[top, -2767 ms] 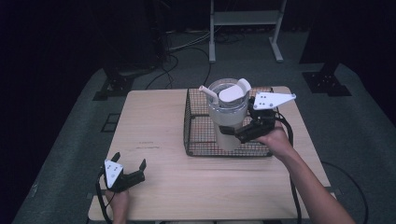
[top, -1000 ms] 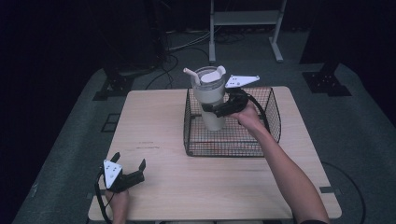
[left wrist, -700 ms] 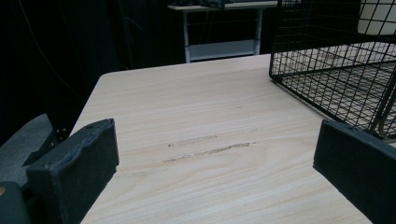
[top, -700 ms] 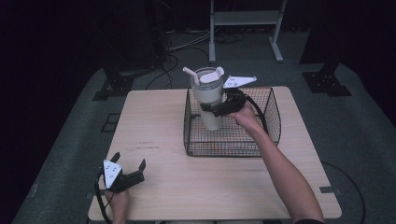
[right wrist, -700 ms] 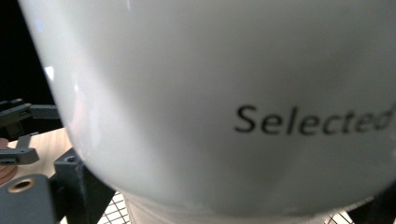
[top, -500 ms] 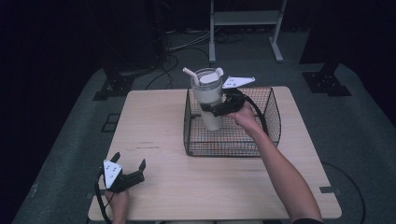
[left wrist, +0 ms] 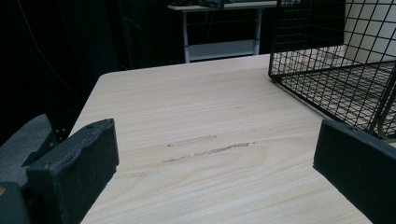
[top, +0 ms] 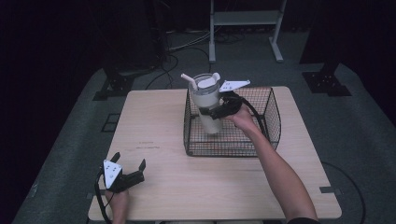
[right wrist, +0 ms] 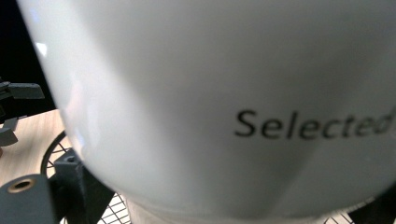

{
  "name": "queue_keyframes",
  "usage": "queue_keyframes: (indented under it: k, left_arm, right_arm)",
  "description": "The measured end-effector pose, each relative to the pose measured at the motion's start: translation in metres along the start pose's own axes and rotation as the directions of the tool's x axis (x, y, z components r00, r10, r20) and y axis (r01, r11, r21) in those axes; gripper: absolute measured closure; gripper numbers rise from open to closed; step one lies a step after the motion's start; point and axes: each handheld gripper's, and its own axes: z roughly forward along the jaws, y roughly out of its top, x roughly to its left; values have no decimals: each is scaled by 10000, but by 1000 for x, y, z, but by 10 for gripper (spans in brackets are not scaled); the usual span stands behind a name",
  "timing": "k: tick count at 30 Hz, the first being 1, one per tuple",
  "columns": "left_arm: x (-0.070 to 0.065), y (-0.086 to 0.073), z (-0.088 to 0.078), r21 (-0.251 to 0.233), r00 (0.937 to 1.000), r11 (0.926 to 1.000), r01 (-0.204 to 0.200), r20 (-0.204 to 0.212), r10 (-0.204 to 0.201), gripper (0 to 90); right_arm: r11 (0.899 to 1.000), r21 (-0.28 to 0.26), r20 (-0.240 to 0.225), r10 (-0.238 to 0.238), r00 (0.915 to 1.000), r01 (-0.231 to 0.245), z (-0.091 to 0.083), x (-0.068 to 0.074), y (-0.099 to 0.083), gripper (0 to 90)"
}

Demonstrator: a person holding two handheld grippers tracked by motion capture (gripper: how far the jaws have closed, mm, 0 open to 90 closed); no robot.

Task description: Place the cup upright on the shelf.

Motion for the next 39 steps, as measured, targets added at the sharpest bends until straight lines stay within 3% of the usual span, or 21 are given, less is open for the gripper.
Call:
queue_keyframes:
  k: [11, 30, 33, 39]
  left_arm:
    - [0, 0, 0, -49, 10000, 10000, -7, 20, 7, 0]
    - [1, 0, 0, -73, 10000, 10000, 53, 61, -53, 0]
    - [0, 0, 0, -69, 10000, 10000, 42, 59, -41, 0]
    - [0, 0, -1, -57, 10000, 10000, 5, 47, -4, 0]
  right_arm:
    - [9989, 269, 59, 388, 9992, -389, 11, -9, -15, 72]
    - [9954, 841, 421, 427, 9982, -462, 24, -17, -31, 72]
    - [9959, 596, 454, 649, 9969, -676, 23, -19, -35, 71]
    - [9970, 630, 372, 419, 9984, -442, 21, -20, -37, 70]
